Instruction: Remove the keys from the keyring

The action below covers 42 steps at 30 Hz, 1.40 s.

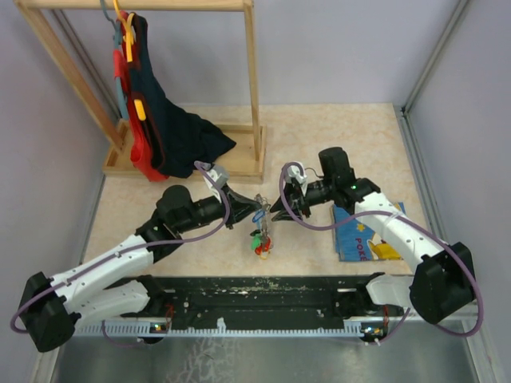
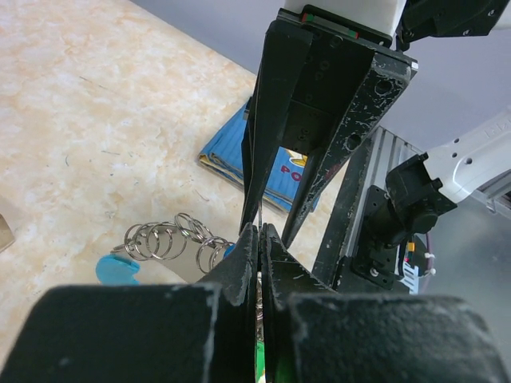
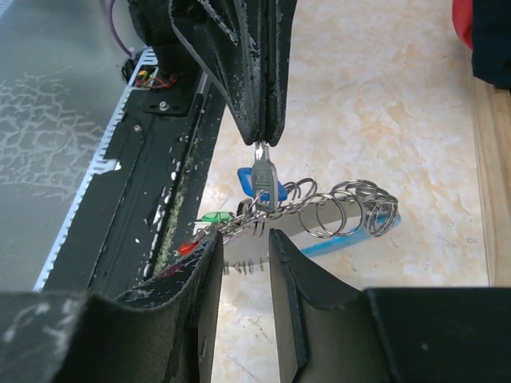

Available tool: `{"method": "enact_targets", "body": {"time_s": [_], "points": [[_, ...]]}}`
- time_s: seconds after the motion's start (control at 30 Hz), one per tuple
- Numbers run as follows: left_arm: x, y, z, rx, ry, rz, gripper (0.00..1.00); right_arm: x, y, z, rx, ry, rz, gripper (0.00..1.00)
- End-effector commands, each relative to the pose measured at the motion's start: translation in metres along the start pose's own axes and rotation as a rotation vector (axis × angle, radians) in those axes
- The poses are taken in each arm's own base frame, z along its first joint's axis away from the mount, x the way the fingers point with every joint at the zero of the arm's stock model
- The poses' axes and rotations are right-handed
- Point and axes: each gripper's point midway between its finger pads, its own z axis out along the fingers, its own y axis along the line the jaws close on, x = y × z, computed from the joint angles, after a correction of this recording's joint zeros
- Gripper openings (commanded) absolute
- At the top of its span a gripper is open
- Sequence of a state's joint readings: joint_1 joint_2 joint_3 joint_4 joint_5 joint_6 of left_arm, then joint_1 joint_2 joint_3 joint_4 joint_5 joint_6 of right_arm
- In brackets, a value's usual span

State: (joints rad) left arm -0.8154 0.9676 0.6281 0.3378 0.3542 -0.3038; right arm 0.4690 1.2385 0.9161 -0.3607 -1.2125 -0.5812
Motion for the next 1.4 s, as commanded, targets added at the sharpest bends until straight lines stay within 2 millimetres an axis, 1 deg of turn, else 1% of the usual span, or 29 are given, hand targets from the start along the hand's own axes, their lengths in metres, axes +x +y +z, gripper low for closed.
{"method": "enact_targets", "body": {"time_s": [0.0, 0.23, 0.3, 0.37, 0.47, 0.5, 0.67, 0.8, 0.87, 0.97, 1.1, 1.2, 1.27, 1.37], "points": [[-0.04, -0.016, 0.004, 0.062, -0.117, 0.029, 0.0, -0.006, -0.005, 0.002, 0.013, -0.007, -0.05, 0.3], [-0.04, -0.016, 0.006, 0.071, -0.122, 0.026, 0.0, -0.004, -0.009, 0.002, 0.036, 0.01, -0.056, 0.3], [-0.04, -0.016, 0.007, 0.071, -0.124, 0.027, 0.0, -0.004, -0.008, 0.002, 0.033, 0.009, -0.056, 0.28], [-0.04, -0.016, 0.007, 0.072, -0.124, 0.023, 0.0, -0.004, -0.008, 0.002, 0.033, 0.012, -0.059, 0.19], [-0.04, -0.015, 0.007, 0.067, -0.126, 0.023, 0.0, -0.005, -0.008, 0.001, 0.03, 0.016, -0.073, 0.01], [-0.04, -0.015, 0.007, 0.063, -0.127, 0.022, 0.0, -0.006, -0.007, 0.001, 0.031, 0.018, -0.077, 0.0], [-0.037, -0.009, 0.003, 0.031, -0.133, 0.026, 0.0, -0.011, -0.006, -0.003, 0.029, 0.021, -0.091, 0.0], [-0.034, 0.0, -0.007, -0.024, -0.16, 0.026, 0.0, -0.018, -0.007, -0.012, 0.033, -0.011, -0.079, 0.0], [-0.028, 0.006, -0.013, -0.052, -0.167, 0.026, 0.0, -0.022, -0.008, -0.018, 0.039, -0.028, -0.072, 0.0], [-0.013, 0.019, -0.017, -0.098, -0.145, 0.018, 0.0, -0.028, -0.005, -0.022, 0.023, -0.055, -0.064, 0.0], [0.016, 0.037, -0.018, -0.15, -0.089, 0.0, 0.0, -0.028, -0.005, -0.024, 0.017, -0.064, -0.053, 0.0], [0.027, 0.042, -0.017, -0.163, -0.07, -0.008, 0.0, -0.027, -0.007, -0.025, 0.027, -0.062, -0.051, 0.0], [0.025, 0.041, -0.016, -0.153, -0.075, -0.005, 0.0, -0.024, -0.01, -0.026, 0.041, -0.053, -0.054, 0.0], [0.008, 0.03, -0.016, -0.107, -0.11, 0.02, 0.0, -0.013, -0.016, -0.026, 0.073, -0.024, -0.054, 0.0]]}}
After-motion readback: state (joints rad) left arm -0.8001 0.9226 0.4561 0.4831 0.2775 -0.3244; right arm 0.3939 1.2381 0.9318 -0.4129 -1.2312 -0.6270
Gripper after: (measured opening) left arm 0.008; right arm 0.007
